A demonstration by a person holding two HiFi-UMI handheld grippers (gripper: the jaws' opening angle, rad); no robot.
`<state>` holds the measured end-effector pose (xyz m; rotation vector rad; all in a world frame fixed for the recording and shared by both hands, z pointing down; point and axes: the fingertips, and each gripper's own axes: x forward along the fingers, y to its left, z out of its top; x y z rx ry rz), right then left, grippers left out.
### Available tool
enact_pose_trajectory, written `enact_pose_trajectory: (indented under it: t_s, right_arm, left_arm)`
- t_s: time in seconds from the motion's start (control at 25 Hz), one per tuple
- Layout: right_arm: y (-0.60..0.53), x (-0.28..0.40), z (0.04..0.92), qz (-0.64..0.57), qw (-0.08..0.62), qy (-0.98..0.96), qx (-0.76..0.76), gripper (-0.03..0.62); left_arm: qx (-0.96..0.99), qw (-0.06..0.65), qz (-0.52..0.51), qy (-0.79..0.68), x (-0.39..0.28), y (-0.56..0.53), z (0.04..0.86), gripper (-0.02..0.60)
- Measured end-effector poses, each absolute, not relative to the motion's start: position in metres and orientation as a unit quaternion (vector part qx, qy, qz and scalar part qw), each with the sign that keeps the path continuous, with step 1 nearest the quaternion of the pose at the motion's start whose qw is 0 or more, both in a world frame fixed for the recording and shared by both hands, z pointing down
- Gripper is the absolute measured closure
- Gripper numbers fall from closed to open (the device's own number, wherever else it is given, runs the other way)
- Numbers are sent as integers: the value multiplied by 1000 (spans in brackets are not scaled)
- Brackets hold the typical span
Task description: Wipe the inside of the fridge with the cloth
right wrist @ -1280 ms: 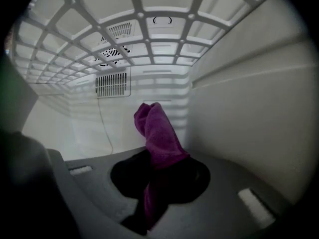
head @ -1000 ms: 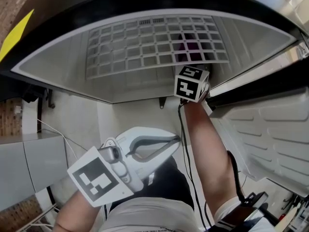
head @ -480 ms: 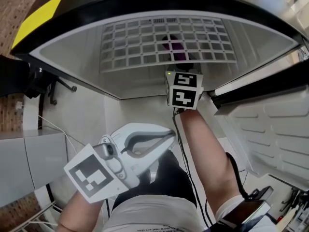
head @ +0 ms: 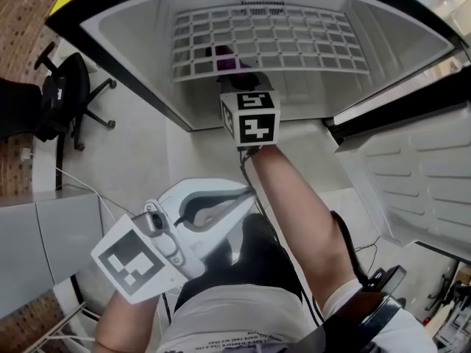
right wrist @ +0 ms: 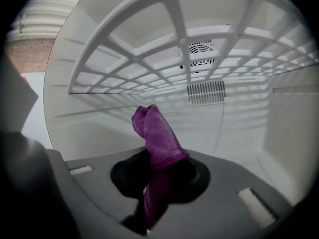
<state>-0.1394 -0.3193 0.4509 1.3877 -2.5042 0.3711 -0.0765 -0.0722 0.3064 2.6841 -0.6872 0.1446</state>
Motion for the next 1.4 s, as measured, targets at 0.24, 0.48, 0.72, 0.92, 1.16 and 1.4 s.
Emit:
enact_pose_trajectory:
  t_s: [0.24, 0.48, 0.72, 0.92, 1.16, 1.4]
  right_arm:
    - [-315, -163, 465, 171, 119, -865, 457, 539]
    - [-316, -151, 486, 182, 134, -851, 475, 539]
    - [-321, -120, 497, 170, 154, -833, 504, 539]
    - [-322, -92, 501, 154, 170, -820, 523, 539]
    - [-326, -43, 508, 139, 189, -793, 562, 539]
    - [-328, 14, 512, 136, 198, -746, 621, 539]
  left_arm:
    - [952, 186, 54, -238, -82, -61, 311, 575]
    - [954, 186, 56, -231, -80, -55, 314, 577]
    - [956, 189, 70, -215, -72, -51, 322, 575]
    - [958, 189, 75, -202, -62, -51, 325, 577]
    - [960, 190, 77, -189, -50, -56, 327, 575]
    - [963, 194, 77, -172, -33, -59, 331, 575]
